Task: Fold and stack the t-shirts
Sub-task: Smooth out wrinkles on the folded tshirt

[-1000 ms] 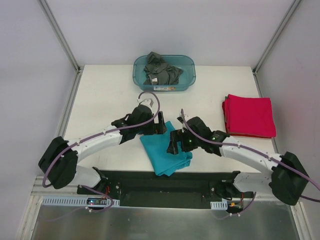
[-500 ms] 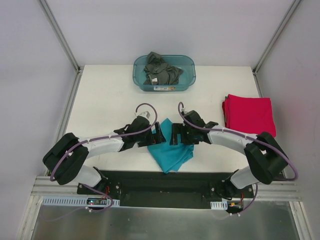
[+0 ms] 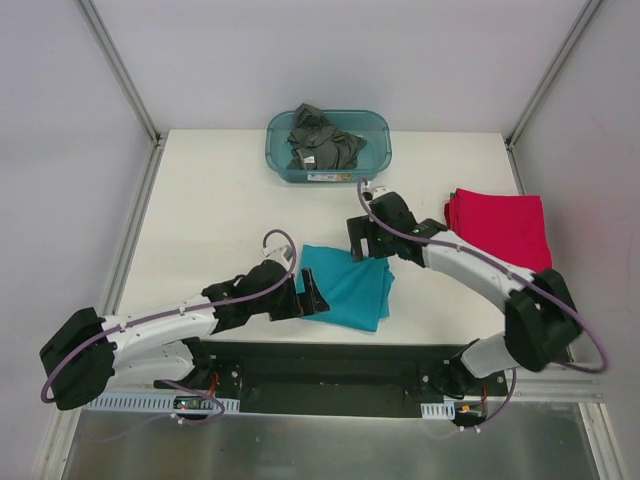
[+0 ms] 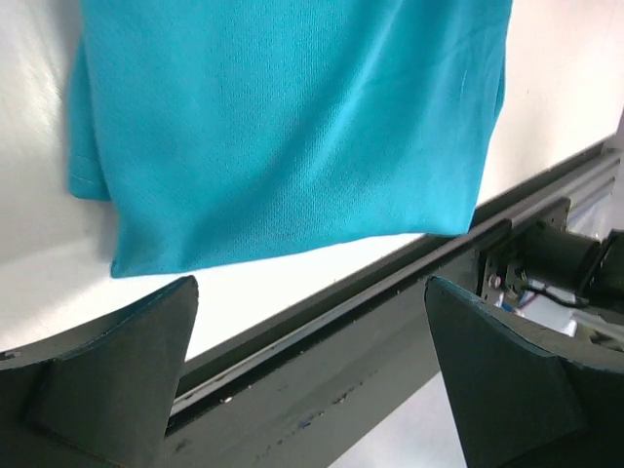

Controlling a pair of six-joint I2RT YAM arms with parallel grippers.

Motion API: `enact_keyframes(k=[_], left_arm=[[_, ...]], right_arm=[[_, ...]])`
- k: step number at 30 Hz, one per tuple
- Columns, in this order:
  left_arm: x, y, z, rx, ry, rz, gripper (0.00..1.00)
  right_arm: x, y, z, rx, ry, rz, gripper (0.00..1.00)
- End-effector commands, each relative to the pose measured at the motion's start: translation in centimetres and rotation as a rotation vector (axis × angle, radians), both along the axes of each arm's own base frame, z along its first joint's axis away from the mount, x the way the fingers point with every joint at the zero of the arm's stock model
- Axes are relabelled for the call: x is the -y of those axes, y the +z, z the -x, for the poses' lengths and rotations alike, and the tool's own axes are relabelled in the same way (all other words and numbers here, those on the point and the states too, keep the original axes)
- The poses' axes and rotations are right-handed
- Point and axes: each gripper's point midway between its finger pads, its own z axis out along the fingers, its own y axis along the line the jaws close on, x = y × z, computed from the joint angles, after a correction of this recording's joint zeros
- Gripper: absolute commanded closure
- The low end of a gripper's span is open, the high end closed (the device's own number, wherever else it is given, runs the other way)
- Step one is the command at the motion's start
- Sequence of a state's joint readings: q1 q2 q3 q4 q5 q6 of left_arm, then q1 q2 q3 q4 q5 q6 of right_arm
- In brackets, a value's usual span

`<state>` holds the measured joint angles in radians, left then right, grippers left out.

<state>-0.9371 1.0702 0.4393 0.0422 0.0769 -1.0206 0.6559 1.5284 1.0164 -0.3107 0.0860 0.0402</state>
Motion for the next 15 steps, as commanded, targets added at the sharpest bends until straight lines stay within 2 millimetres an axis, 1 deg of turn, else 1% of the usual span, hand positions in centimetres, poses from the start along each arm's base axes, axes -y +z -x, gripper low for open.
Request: enact_keyframes(k=[1, 3, 5, 7, 9, 10, 12, 15], left_arm=[[-1.5, 3.3, -3.1, 0.183, 0.05, -0.11, 0.01], [-3.4, 4.1, -5.0, 0.248, 0.129, -0.202, 0.01], [-4.9, 4.6, -7.0, 0.283, 0.186, -0.249, 0.01], [-6.2, 4.5, -8.7, 0.275, 0.235, -0.274, 0.01], [-7.1, 4.0, -10.2, 0.242, 0.265, -0.286, 0.01], [-7.4, 3.7, -11.0, 0.233, 0.281, -0.297, 0.01], [-7.2, 3.4, -12.3, 0.222, 0.291, -0.303, 0.01], [-5.4, 3.0, -13.6, 0.222, 0.237, -0.27, 0.04]], right_arm=[[2.3, 3.8, 3.6, 0.057, -0.046, -0.036, 0.04], [2.5, 2.9, 6.1, 0.006, -0.066, -0.064, 0.04], [2.2, 1.7, 8.0, -0.034, -0.09, -0.054, 0.04], [2.0, 0.6, 9.2, -0.054, -0.106, -0.03, 0.03], [1.9, -0.5, 9.6, -0.079, -0.145, -0.018, 0.01], [2.0, -1.0, 9.6, -0.084, -0.165, -0.006, 0.03], [1.9, -1.9, 9.9, -0.099, -0.183, 0.004, 0.06], [1.6, -3.5, 10.5, -0.12, -0.189, 0.006, 0.11]])
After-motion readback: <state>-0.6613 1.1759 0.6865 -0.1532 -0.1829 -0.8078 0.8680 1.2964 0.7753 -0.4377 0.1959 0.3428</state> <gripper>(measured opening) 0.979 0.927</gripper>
